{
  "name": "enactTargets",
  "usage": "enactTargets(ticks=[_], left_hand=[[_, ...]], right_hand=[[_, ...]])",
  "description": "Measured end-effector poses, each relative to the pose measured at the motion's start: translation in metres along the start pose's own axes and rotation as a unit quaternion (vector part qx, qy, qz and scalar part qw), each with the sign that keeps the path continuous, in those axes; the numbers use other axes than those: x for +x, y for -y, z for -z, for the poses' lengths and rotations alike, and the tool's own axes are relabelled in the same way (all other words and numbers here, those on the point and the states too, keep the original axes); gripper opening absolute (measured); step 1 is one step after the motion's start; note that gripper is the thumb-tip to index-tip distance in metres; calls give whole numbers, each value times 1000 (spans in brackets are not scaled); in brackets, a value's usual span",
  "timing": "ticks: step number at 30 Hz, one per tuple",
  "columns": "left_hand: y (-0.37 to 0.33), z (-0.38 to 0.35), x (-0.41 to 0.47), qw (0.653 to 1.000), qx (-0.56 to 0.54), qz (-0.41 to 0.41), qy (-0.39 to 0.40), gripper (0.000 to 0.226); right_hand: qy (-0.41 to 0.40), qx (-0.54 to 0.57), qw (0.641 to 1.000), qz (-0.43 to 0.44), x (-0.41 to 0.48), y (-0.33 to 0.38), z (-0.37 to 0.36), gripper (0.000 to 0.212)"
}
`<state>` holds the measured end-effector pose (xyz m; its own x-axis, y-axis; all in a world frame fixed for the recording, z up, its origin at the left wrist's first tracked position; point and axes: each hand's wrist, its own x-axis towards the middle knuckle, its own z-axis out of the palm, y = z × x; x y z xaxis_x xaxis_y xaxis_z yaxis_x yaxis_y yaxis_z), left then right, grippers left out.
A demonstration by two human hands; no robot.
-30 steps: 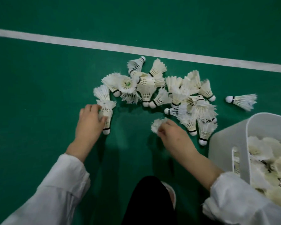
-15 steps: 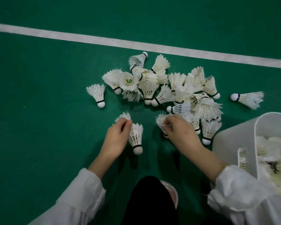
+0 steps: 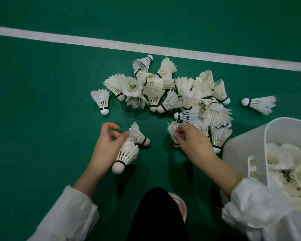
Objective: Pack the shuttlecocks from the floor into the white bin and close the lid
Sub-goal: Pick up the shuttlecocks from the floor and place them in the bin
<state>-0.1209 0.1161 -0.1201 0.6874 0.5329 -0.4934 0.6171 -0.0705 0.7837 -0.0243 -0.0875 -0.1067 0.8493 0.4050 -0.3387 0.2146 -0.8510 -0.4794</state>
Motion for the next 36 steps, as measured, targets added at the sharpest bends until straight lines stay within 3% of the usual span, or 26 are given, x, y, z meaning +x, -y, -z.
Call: enactTargets(ticks=[2,5,10,17,21,25,30,36], left_hand=[[7,2,5,987,156,-38,2,29],[5,-8,5,967,244,-67,27,23],[-16,-12,-4,961,261,-89,14,15],[-115,-25,-51,934,219,-271,72,4],[-179,-61,-95,894,192,-387,119,5],[-215,-115,-137,839,214,-470,173,7],[-202,-160,-157,786,280,-515,195,19],[-174,-160,-158,815,276,-480,168,18]], right_hand=[[-5,-3,1000,2,0,0,-1,11],[-12,-23,1000,7,1,1,0,12],[-13,-30,999,28,-6,6,17,15],[-25,44,993,105,-61,8,147,6],[-130,78,988,38,-122,-30,229,12],[-196,113,971,-79,-169,-95,252,15],[-127,162,968,-147,-189,-133,206,18],[-39,164,983,-71,-169,-131,163,10]])
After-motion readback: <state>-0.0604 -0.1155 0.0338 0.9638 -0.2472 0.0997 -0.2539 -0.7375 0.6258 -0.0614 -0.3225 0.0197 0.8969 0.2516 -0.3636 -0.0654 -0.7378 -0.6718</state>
